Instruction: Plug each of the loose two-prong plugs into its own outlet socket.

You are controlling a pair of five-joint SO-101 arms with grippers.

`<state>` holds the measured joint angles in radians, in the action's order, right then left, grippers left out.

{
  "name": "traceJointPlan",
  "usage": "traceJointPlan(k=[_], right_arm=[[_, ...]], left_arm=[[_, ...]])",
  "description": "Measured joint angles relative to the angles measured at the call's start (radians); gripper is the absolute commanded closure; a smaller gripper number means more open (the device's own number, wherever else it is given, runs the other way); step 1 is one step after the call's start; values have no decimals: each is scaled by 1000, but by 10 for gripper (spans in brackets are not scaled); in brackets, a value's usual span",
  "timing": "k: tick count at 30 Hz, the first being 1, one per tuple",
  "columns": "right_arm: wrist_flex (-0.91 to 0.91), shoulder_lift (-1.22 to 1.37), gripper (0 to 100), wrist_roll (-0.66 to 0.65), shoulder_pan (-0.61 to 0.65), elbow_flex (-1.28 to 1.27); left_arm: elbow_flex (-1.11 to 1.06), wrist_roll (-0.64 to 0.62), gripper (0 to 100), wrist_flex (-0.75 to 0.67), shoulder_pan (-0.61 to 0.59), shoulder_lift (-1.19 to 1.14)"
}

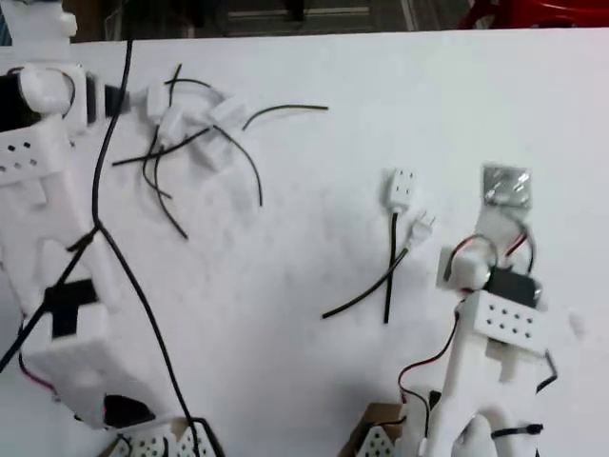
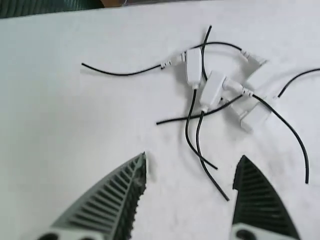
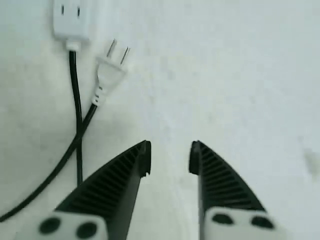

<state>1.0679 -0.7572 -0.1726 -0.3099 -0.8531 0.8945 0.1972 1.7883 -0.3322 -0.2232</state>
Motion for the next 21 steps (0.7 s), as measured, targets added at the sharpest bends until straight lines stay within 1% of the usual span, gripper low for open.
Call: traceJointPlan(k=[4, 9, 12, 15, 21], right_arm=[[77, 25, 810, 64, 17, 209], [58, 190, 810, 149, 135, 265], [2, 336, 810, 230, 184, 267], [-94, 480, 810, 293, 210, 267], [-345, 657, 810, 368, 270, 282]], left_arm=[[-224, 0, 721, 0, 0, 104], [-465, -2, 721, 0, 21, 167], [-589, -2, 721, -2, 57, 172], [-678, -2, 721, -31, 74, 172], [-865, -98, 721, -190, 75, 172]])
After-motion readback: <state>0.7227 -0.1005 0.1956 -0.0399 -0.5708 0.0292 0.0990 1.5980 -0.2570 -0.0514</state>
